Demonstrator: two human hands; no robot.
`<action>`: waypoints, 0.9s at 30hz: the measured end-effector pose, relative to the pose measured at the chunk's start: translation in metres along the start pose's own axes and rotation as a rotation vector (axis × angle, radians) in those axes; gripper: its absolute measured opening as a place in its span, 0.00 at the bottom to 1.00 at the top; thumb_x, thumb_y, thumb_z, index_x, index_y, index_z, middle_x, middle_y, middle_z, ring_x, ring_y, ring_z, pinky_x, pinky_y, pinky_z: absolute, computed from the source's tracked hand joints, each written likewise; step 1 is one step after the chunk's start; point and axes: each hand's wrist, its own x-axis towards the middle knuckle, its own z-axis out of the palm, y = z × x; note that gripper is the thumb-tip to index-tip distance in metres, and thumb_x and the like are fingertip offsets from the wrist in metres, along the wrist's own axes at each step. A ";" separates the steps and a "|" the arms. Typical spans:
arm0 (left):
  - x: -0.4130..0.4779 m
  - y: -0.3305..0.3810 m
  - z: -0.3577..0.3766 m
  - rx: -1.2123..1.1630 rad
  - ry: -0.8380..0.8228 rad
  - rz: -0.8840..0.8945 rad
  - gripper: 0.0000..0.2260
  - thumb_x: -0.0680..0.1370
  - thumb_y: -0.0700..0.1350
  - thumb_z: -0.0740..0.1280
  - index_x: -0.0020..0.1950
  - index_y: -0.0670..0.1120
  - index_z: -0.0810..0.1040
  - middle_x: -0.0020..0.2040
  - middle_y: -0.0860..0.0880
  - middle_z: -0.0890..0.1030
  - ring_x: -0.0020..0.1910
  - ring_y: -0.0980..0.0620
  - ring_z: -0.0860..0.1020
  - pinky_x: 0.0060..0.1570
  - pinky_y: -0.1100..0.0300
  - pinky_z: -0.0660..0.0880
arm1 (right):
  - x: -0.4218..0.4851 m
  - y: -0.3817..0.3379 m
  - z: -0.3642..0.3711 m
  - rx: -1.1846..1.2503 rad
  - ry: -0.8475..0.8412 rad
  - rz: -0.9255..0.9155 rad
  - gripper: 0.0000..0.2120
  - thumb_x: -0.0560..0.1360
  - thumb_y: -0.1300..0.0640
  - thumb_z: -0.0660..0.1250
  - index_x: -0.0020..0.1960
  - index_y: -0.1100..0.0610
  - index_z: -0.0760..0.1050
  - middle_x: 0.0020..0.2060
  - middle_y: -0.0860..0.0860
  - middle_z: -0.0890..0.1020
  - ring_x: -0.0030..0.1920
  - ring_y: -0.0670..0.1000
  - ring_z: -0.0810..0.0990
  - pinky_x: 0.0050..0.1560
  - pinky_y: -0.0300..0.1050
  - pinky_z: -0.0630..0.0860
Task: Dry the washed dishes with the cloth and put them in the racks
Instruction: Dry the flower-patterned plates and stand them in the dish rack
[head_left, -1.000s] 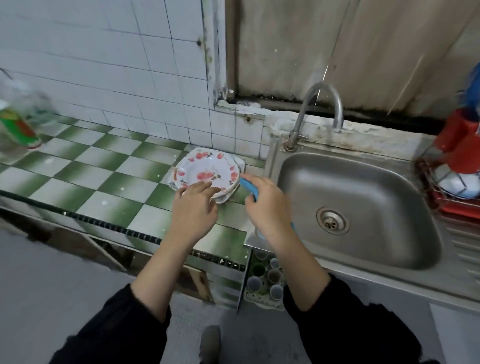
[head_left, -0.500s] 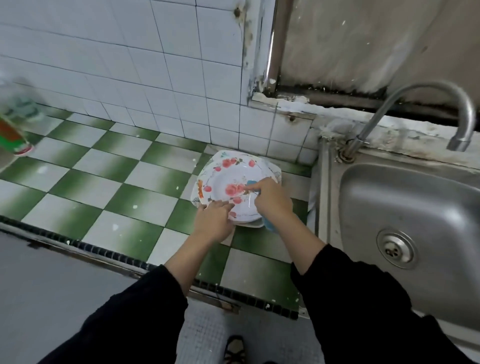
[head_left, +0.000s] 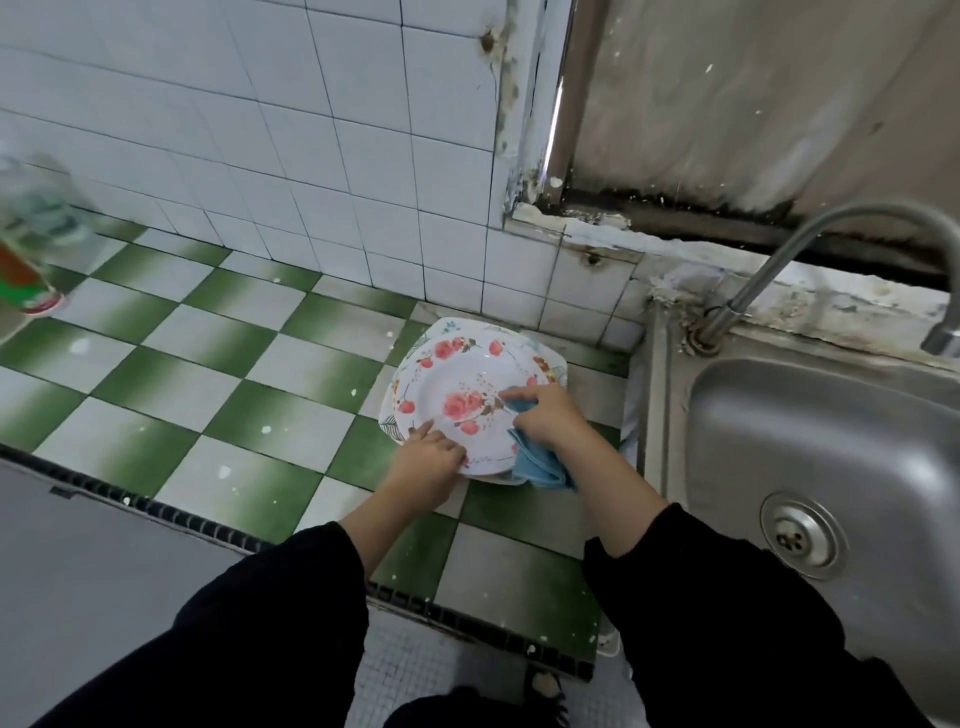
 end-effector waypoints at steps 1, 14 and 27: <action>-0.001 0.000 0.000 0.009 -0.001 0.008 0.15 0.79 0.42 0.64 0.65 0.42 0.77 0.61 0.44 0.80 0.64 0.45 0.75 0.75 0.47 0.54 | -0.001 -0.001 -0.004 0.026 0.007 -0.012 0.23 0.76 0.71 0.61 0.62 0.49 0.79 0.72 0.52 0.70 0.60 0.56 0.75 0.58 0.47 0.78; -0.019 0.018 -0.026 -0.092 0.115 0.055 0.24 0.82 0.55 0.53 0.73 0.42 0.68 0.67 0.41 0.74 0.66 0.41 0.72 0.60 0.49 0.74 | -0.033 0.017 -0.039 0.116 -0.025 -0.089 0.23 0.77 0.67 0.64 0.66 0.46 0.77 0.68 0.52 0.72 0.52 0.51 0.77 0.50 0.46 0.81; -0.043 0.048 -0.074 0.013 0.042 0.108 0.32 0.82 0.37 0.55 0.79 0.49 0.40 0.59 0.40 0.76 0.55 0.42 0.74 0.55 0.50 0.73 | -0.077 0.028 -0.060 0.344 0.057 -0.192 0.25 0.74 0.71 0.65 0.60 0.46 0.80 0.64 0.50 0.78 0.56 0.53 0.79 0.49 0.41 0.78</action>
